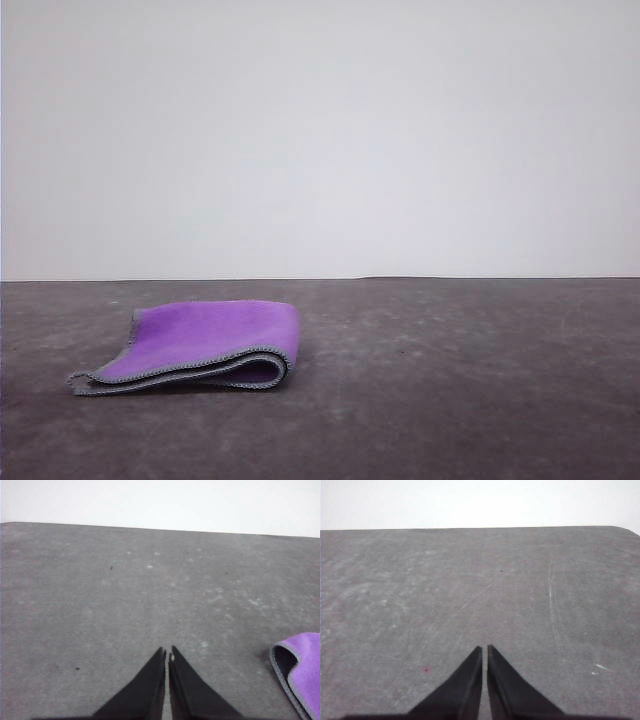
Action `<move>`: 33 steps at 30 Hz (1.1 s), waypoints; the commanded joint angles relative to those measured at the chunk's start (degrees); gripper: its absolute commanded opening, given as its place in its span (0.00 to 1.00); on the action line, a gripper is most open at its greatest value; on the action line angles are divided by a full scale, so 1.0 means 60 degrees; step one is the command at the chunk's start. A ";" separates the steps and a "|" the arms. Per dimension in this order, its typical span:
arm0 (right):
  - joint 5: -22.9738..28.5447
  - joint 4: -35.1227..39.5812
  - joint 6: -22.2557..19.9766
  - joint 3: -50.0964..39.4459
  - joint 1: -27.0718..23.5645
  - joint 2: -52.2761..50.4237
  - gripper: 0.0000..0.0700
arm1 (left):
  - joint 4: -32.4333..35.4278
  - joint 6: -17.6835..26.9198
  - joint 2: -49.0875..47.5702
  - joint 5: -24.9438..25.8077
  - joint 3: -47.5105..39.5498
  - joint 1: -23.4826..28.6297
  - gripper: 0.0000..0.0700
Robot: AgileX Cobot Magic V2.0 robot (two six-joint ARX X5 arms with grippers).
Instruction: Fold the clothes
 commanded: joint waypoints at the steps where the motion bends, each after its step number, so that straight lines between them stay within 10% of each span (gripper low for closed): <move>1: -0.0011 0.0124 -0.0094 -0.0044 -0.0004 -0.0004 0.02 | -0.0055 0.0087 -0.0011 -0.0022 -0.0189 0.0011 0.00; 33: -0.0011 0.0124 -0.0095 -0.0044 -0.0004 -0.0004 0.02 | -0.0055 0.0087 -0.0011 -0.0022 -0.0189 0.0011 0.00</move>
